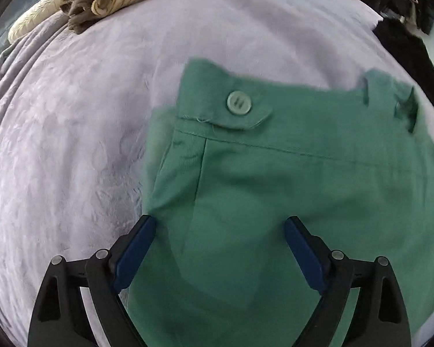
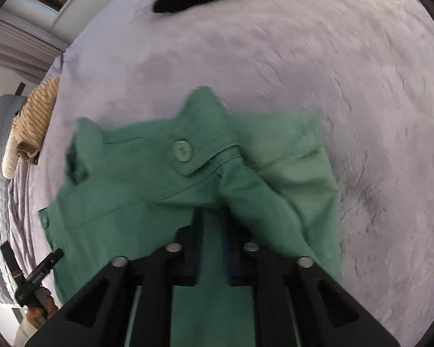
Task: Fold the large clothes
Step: 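Open both grippers and release the folded hem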
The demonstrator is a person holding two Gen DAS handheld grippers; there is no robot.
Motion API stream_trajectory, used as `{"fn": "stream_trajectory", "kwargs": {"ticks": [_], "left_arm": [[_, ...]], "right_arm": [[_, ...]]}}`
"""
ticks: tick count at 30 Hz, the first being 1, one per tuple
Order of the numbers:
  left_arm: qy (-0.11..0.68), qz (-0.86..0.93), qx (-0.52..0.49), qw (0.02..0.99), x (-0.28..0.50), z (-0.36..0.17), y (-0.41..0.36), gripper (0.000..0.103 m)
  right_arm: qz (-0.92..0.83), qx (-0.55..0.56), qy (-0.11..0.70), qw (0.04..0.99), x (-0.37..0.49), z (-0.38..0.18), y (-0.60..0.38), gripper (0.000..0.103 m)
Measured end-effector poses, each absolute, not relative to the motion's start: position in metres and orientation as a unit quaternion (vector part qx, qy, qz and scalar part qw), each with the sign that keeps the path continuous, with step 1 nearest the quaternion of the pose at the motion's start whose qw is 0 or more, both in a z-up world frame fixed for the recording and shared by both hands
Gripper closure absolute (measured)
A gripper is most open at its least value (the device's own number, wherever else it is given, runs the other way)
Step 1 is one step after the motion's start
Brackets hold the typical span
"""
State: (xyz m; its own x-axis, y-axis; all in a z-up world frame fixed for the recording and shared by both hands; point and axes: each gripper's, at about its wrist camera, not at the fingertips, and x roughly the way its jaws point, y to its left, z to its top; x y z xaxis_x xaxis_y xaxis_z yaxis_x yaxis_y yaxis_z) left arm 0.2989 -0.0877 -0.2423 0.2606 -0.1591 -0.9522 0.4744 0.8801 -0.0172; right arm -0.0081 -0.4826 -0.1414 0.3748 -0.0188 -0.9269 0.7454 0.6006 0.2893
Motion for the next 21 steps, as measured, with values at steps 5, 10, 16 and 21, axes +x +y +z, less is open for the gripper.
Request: {"fn": "stream_trajectory", "kwargs": {"ticks": [5,10,16,21], "left_arm": [[0.574,-0.194,0.147,0.782,0.299,-0.223,-0.067,0.010],[0.600,-0.229,0.104,0.760,0.288,-0.199,-0.016,0.010],[0.627,-0.266,0.077,0.728,0.263,-0.199,0.017,0.010],[0.632,-0.295,0.059,0.715,0.239,-0.199,0.023,0.010]], "right_arm": [[-0.268,0.385,0.484,0.739,-0.021,-0.138,-0.490,0.103],[-0.233,0.405,0.480,0.742,-0.032,-0.112,-0.452,0.041],[-0.069,0.493,0.487,0.718,-0.034,-0.117,-0.338,0.033],[-0.028,0.559,0.518,0.647,-0.037,-0.171,-0.255,0.033]]}}
